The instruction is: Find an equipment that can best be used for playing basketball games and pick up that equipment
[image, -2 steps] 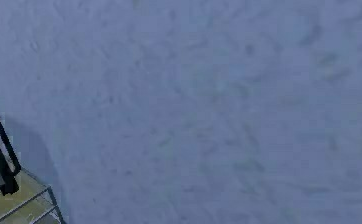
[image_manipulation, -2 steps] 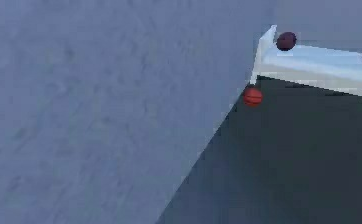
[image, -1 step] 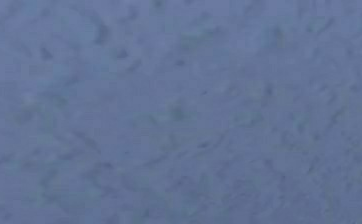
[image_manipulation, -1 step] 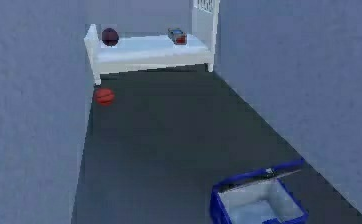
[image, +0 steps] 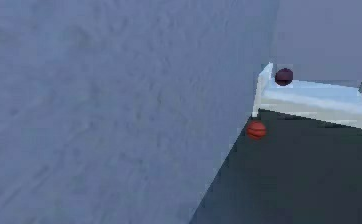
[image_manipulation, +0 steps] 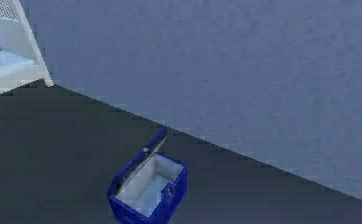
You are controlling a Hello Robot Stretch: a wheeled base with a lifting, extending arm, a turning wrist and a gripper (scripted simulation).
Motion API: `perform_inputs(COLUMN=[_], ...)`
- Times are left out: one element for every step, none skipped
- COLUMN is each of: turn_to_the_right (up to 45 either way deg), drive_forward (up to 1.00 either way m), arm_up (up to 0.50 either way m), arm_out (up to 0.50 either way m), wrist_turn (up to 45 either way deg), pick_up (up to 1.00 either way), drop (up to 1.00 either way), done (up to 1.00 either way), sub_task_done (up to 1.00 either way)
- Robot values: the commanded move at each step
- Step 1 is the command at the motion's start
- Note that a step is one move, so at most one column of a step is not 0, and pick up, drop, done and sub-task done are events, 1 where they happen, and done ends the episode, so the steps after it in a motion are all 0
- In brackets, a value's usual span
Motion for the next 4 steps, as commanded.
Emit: perform_inputs(turn_to_the_right=[30.0,0.0,0.0,-45.0], drive_forward=[0.0,1.0,0.65,0.0], arm_up=[0.0,0.0,0.0,0.0], arm_out=[0.0,0.0,0.0,0.0], wrist_turn=[0.0,0.0,0.0,0.0], pick_up=[0.0,0.0,0.0,0.0], drop=[0.0,0.0,0.0,0.0], done=[0.0,0.0,0.0,0.0], sub_task_done=[0.0,0.0,0.0,0.0])
